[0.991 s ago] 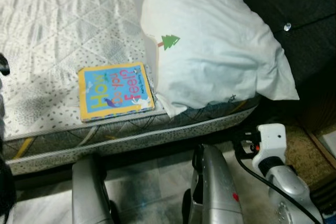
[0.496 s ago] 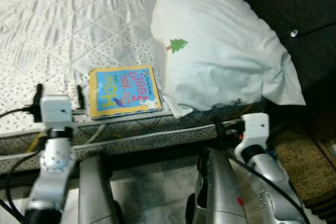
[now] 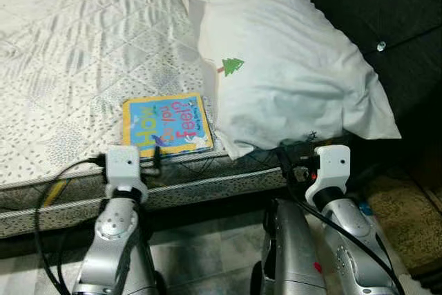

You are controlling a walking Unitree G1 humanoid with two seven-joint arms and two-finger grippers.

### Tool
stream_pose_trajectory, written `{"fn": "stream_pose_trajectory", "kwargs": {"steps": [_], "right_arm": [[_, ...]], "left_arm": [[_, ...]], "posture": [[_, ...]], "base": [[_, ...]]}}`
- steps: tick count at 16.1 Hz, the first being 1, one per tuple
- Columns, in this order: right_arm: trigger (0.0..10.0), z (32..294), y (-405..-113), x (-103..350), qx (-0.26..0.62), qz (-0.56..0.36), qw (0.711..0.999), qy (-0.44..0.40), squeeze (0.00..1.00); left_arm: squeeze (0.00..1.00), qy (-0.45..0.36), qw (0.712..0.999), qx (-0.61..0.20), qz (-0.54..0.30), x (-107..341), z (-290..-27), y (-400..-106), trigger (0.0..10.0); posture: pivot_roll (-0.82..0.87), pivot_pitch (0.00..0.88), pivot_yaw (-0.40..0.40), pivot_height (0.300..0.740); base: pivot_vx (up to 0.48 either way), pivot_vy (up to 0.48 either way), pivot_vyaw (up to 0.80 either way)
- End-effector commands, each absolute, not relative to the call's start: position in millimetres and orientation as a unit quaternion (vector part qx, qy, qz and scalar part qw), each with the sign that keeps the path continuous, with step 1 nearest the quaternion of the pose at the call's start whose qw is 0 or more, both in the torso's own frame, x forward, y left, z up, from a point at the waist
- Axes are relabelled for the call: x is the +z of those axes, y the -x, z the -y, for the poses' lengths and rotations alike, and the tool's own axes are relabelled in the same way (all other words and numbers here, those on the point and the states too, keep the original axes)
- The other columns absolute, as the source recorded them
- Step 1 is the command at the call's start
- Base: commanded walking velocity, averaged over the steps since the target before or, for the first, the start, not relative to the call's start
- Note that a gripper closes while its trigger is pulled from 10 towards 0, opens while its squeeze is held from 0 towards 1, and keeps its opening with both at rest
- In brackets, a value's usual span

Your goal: Clean up the room

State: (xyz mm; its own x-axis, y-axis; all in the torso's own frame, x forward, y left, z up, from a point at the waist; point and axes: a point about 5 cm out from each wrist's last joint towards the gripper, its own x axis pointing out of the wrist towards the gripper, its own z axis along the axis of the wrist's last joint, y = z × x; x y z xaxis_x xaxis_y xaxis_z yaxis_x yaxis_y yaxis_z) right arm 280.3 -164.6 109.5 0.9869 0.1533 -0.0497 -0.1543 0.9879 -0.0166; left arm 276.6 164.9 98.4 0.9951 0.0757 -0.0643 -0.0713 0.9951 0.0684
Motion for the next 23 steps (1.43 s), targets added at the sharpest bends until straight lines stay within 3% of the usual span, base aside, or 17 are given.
{"fn": "stream_pose_trajectory", "kwargs": {"steps": [1, 6, 15, 20, 23], "right_arm": [[10.0, 167, -278, 103, 0.071, -0.034, 0.997, 0.013, 0.00], [10.0, 162, -281, 103, 0.078, -0.032, 0.996, 0.017, 0.00], [10.0, 149, -304, 143, 0.077, 0.057, 0.995, -0.017, 0.00], [10.0, 129, -327, 173, 0.071, 0.106, 0.990, -0.060, 0.00], [10.0, 131, -333, 179, 0.062, 0.117, 0.989, -0.065, 0.00]], "left_arm": [[0.00, -0.025, 0.998, 0.030, -0.049, 96, -164, -273, 10.0], [0.00, -0.029, 0.997, 0.028, -0.060, 96, -161, -267, 10.0], [0.00, -0.103, 0.989, -0.013, 0.106, 157, -145, -282, 10.0], [0.00, -0.074, 0.991, -0.002, 0.114, 159, -142, -296, 10.0], [0.00, -0.069, 0.991, 0.005, 0.113, 154, -145, -305, 10.0]], "posture": [[-0.04, 0.148, -0.025, 0.471], [-0.02, 0.145, -0.031, 0.471], [-0.02, 0.119, 0.003, 0.471], [-0.02, 0.048, 0.007, 0.538], [-0.04, 0.000, 0.018, 0.563]], "base": [[0.000, 0.000, 0.00], [0.000, 0.000, 0.00], [0.000, 0.000, 0.00], [0.000, 0.000, 0.00], [0.000, 0.000, 0.00]]}}
